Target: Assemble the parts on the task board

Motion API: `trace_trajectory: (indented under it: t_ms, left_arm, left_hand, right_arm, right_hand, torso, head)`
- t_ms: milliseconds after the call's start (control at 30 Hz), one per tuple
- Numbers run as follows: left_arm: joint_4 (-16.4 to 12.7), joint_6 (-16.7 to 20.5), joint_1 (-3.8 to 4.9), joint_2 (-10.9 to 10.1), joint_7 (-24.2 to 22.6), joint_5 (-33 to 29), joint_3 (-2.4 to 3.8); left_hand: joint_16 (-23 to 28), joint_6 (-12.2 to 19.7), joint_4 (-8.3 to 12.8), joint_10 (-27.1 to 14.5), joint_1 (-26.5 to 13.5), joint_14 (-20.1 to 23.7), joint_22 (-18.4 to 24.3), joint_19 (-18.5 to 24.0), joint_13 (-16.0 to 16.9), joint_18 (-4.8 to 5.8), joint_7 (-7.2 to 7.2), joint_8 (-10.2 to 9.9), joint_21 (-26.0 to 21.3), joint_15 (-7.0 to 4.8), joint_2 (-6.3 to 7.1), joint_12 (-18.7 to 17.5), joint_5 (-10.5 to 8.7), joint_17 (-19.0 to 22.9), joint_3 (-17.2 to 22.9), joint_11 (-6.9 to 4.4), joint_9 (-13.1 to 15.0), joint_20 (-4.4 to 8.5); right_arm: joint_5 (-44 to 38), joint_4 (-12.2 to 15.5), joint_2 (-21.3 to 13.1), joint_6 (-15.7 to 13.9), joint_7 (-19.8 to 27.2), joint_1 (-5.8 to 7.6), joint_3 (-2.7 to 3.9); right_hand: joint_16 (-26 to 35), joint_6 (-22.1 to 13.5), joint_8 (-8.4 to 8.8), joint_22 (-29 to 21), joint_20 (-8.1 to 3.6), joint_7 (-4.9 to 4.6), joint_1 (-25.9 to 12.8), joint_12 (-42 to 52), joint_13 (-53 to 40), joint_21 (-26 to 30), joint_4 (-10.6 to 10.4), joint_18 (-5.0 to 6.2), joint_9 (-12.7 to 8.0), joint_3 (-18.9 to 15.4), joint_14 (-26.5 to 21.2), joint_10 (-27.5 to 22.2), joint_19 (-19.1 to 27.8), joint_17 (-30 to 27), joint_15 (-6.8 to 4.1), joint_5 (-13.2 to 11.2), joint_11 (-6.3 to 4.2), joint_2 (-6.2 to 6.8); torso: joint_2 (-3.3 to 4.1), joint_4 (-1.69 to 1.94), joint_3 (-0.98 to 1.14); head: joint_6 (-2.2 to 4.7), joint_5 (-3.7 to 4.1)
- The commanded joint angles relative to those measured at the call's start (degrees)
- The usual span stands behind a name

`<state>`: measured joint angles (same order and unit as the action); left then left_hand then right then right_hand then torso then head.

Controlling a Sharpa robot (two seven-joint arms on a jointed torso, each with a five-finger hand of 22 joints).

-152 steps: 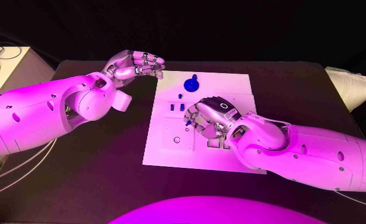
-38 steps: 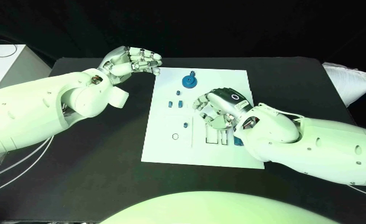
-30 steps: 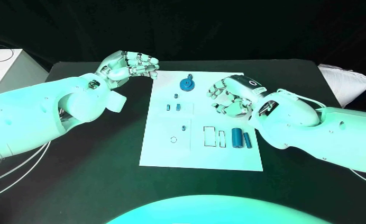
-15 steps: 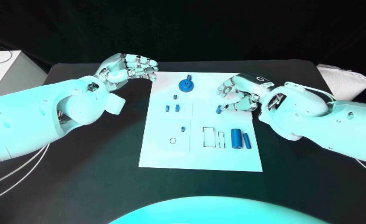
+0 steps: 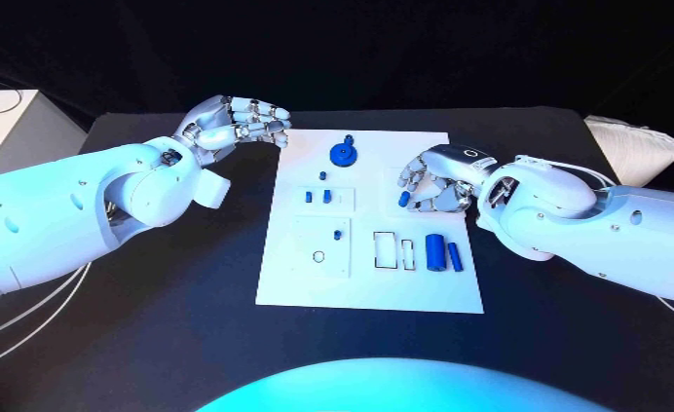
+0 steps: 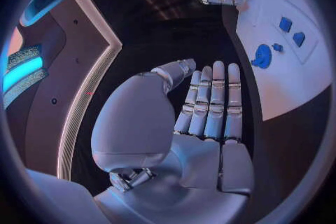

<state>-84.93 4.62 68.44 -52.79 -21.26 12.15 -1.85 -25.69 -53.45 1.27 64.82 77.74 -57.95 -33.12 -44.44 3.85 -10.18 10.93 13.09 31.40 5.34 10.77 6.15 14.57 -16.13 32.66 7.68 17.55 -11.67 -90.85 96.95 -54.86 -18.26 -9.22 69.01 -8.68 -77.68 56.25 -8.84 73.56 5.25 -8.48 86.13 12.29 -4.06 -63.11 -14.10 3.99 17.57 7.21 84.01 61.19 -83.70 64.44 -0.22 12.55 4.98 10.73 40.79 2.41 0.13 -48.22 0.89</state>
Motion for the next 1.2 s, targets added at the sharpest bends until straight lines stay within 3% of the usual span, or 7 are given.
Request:
trace_trajectory:
  t_ms: [33, 100, 233, 700, 800, 900, 1200]
  left_arm:
    - [-0.1, -0.9, -0.02, 0.1, -0.4, -0.4, 0.04]
    - [-0.1, -0.9, -0.03, 0.1, -0.4, -0.4, 0.04]
    - [-0.1, -0.9, -0.03, 0.1, -0.4, -0.4, 0.04]
    - [-0.1, -1.0, -0.03, 0.0, -0.3, -0.4, 0.04]
    - [-0.1, -1.0, -0.03, 0.0, -0.3, -0.4, 0.04]
    - [0.0, -1.0, -0.03, 0.0, -0.3, -0.4, 0.04]
    - [0.2, -1.1, -0.06, 0.1, -0.3, -0.4, 0.03]
  left_hand:
    - [0.1, 0.1, 0.1, 0.0, 0.3, -0.3, -0.1, -0.2, 0.0, 0.04, 0.40, -0.4, -0.2, 0.05, -0.18, -0.2, 0.26, -0.1, -0.3, 0.47, -0.1, 0.06]
    - [0.1, 0.1, 0.1, 0.0, 0.3, -0.3, -0.1, -0.2, 0.0, 0.04, 0.40, -0.4, -0.2, 0.05, -0.18, -0.2, 0.26, -0.1, -0.3, 0.47, -0.1, 0.06]
    - [0.2, 0.1, 0.1, 0.1, 0.3, -0.4, -0.1, -0.2, 0.0, 0.05, 0.40, -0.4, -0.2, 0.06, -0.24, -0.2, 0.26, -0.1, -0.4, 0.47, -0.1, 0.05]
    - [0.2, 0.1, 0.1, 0.1, 0.3, -0.4, -0.1, -0.2, 0.0, 0.05, 0.40, -0.4, -0.2, 0.06, -0.24, -0.2, 0.26, -0.1, -0.4, 0.47, -0.1, 0.05]
    - [0.2, 0.1, 0.1, 0.1, 0.3, -0.4, -0.1, -0.2, 0.0, 0.05, 0.40, -0.4, -0.2, 0.06, -0.24, -0.2, 0.26, -0.1, -0.4, 0.47, -0.1, 0.05]
    - [0.3, 0.0, 0.0, 0.1, 0.2, -0.4, -0.1, -0.2, 0.0, 0.05, 0.40, -0.4, -0.3, 0.06, -0.35, -0.3, 0.28, -0.2, -0.4, 0.47, -0.1, 0.05]
    - [0.3, 0.0, 0.0, 0.1, 0.2, -0.4, -0.1, -0.2, 0.0, 0.05, 0.40, -0.4, -0.3, 0.06, -0.35, -0.3, 0.28, -0.2, -0.4, 0.47, -0.1, 0.05]
  right_arm:
    - [-1.9, -0.2, 0.4, 1.2, -0.7, -0.22, -0.03]
    - [-2.1, -0.4, 0.7, 1.1, -0.9, -0.35, -0.05]
    - [-2.2, -0.8, 1.5, 0.8, -1.0, -0.73, -0.07]
    - [-2.7, -1.5, 2.8, -1.0, -2.1, -1.57, -0.10]
    - [-3.7, -1.5, 2.8, -2.1, -3.0, -1.67, -0.10]
    - [-4.7, -1.4, 2.8, -3.7, -4.0, -1.76, -0.11]
    - [-4.4, 0.7, 1.9, -8.2, -4.4, -1.71, -0.02]
  right_hand:
    - [0.1, 0.7, -0.16, 0.2, 0.03, 0.03, 1.2, 0.2, 0.1, -0.5, -0.6, 0.96, -0.1, 1.1, 0.9, 0.7, -0.9, 0.0, 0.11, -0.6, -0.11, -0.25]
    - [0.1, 1.5, -0.23, 0.4, 0.00, 0.04, 2.2, 0.0, 0.2, -0.7, -1.2, 0.91, -0.1, 2.7, 0.9, 1.3, -1.0, 0.0, 0.08, -1.9, -0.13, -0.57]
    - [0.0, 2.5, -0.20, 0.6, -0.08, 0.14, 2.6, -0.5, 0.3, -1.0, -2.4, 0.85, -0.2, 5.4, 0.9, 2.4, -1.1, 0.0, -0.04, -1.8, -0.24, -0.66]
    - [-1.1, 6.4, -1.64, 2.6, -0.87, 1.17, 2.7, -1.9, 0.1, -3.8, -1.9, 0.37, 0.6, 14.7, 1.4, 7.6, -1.8, 1.5, -0.99, -2.5, -1.38, -0.67]
    - [-1.5, 7.3, -2.49, 3.3, -1.19, 1.49, 3.1, -2.5, 0.0, -4.7, -0.8, 0.20, 1.3, 17.9, 1.6, 8.9, -2.0, 2.2, -1.30, -5.0, -1.71, -1.08]
    - [-1.7, 7.9, -3.68, 4.0, -1.57, 1.57, 3.8, -2.7, -0.5, -5.6, 2.1, 0.05, 2.5, 22.0, 1.6, 11.1, -2.2, 2.5, -1.67, -4.3, -2.13, -0.70]
    - [-2.0, 7.5, -5.13, 4.8, -1.77, 1.71, 0.4, -3.8, -1.3, -6.5, 5.1, -0.09, 4.4, 27.0, 1.6, 12.7, -2.2, 2.8, -1.83, -4.8, -2.39, 0.55]
  torso:
    - [0.01, 0.00, 0.01]
    - [0.00, 0.06, 0.01]
    - [-0.04, 0.13, 0.00]
    - [-0.08, -0.02, -0.01]
    - [-0.09, 0.01, -0.01]
    - [-0.12, 0.00, -0.01]
    - [-0.26, -0.13, 0.00]
  head:
    - [-0.14, 0.04]
    - [-0.14, 0.08]
    - [-0.29, 0.10]
    - [-0.48, 0.20]
    - [-0.57, 0.22]
    - [-0.56, 0.27]
    - [-0.52, 0.13]
